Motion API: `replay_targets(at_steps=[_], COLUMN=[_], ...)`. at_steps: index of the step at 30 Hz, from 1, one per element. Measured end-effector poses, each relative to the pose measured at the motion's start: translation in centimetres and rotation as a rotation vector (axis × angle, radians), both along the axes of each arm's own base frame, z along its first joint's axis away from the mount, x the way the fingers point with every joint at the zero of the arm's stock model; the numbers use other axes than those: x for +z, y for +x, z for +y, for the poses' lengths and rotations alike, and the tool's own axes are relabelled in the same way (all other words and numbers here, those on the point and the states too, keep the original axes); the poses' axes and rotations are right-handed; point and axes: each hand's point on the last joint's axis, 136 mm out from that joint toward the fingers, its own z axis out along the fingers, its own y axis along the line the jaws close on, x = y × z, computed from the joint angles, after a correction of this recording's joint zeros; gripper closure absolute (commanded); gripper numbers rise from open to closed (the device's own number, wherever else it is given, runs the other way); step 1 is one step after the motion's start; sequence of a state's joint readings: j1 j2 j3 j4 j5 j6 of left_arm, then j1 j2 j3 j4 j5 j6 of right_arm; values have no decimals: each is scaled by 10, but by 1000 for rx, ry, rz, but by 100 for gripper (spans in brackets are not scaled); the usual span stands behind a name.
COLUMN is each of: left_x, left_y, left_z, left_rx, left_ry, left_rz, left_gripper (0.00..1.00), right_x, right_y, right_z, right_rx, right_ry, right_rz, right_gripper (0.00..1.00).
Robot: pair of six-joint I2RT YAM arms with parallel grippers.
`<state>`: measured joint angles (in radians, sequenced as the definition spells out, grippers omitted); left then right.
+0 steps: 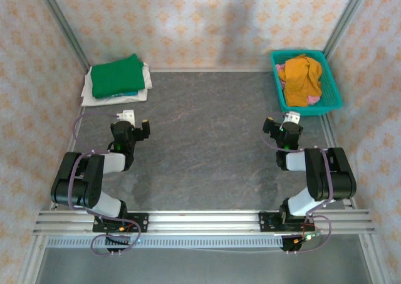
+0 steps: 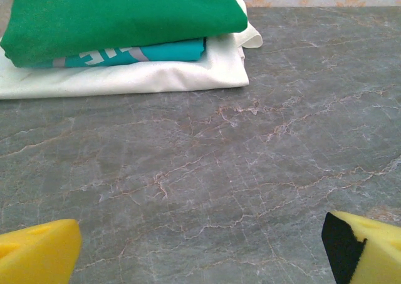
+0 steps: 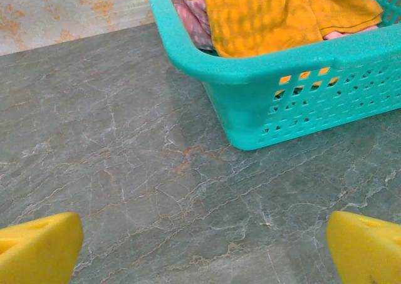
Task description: Fold and stack the t-shirts
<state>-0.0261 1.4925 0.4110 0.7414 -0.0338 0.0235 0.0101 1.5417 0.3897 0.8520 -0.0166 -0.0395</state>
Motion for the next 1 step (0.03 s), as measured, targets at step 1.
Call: replay_targets(at_steps=[1], left_x=[0], left_y=[0], left_z=[0], left_rx=[0], left_ry=[0], left_rz=[0], left_gripper=[0], right_x=[0], right_y=[0], right_z=[1], right_rx=[3], right_ry=[1], right_rz=[0], right_gripper=[1])
